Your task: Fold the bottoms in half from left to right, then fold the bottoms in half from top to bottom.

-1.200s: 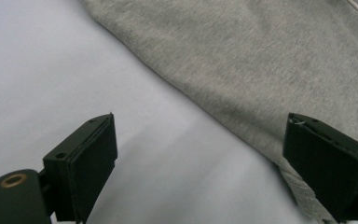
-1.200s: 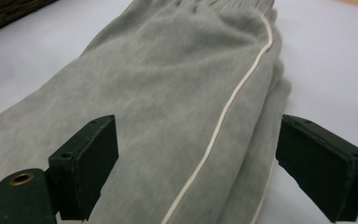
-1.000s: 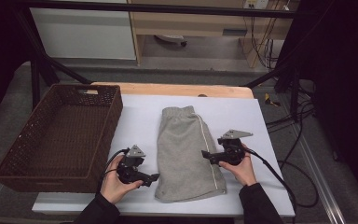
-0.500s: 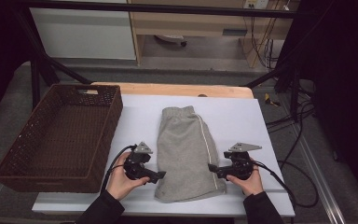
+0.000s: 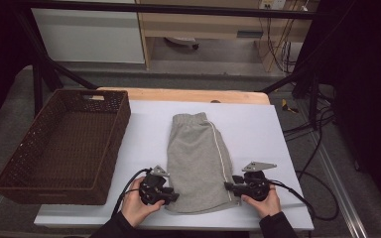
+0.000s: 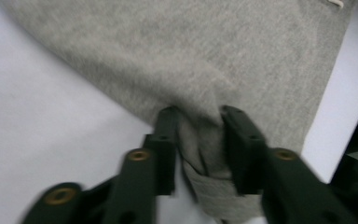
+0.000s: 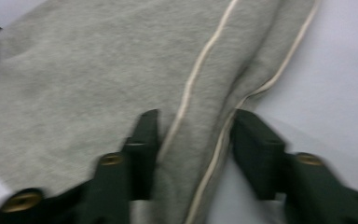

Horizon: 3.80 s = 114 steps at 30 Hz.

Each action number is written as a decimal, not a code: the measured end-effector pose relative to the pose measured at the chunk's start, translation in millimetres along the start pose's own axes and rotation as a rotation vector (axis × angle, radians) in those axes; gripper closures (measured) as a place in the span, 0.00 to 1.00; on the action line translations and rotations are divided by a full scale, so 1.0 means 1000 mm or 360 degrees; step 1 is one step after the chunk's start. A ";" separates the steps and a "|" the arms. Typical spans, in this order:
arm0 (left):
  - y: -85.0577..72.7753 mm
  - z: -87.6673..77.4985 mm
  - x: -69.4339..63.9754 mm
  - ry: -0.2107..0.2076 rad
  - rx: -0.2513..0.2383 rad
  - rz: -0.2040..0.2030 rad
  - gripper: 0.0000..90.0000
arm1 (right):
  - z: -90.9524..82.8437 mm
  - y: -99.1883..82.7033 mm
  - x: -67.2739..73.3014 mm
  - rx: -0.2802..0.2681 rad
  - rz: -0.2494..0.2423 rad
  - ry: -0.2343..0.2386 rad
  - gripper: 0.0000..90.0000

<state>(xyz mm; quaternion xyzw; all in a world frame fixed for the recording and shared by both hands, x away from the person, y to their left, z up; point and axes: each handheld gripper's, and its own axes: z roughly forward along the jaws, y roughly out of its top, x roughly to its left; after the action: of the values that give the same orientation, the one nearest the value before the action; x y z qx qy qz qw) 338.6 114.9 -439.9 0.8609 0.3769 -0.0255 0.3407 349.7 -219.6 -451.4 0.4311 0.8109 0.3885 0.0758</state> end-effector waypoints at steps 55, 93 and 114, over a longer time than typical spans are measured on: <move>0.047 -0.022 0.038 0.0149 -0.0158 0.0206 0.10 | 0.006 0.013 0.007 -0.0121 -0.0118 -0.0030 0.04; 0.127 0.000 0.087 0.0307 -0.0220 0.0119 0.09 | 0.003 0.013 0.008 -0.0103 -0.0111 -0.0012 0.02; 0.143 0.016 0.128 0.0428 -0.0215 -0.0051 0.18 | 0.003 0.013 0.007 -0.0097 -0.0112 -0.0023 0.03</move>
<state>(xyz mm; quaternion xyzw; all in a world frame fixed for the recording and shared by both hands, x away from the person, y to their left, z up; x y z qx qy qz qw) 529.3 117.2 -409.0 0.8255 0.4337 0.1099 0.3440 355.0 -208.2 -442.4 0.4027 0.8126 0.4070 0.1085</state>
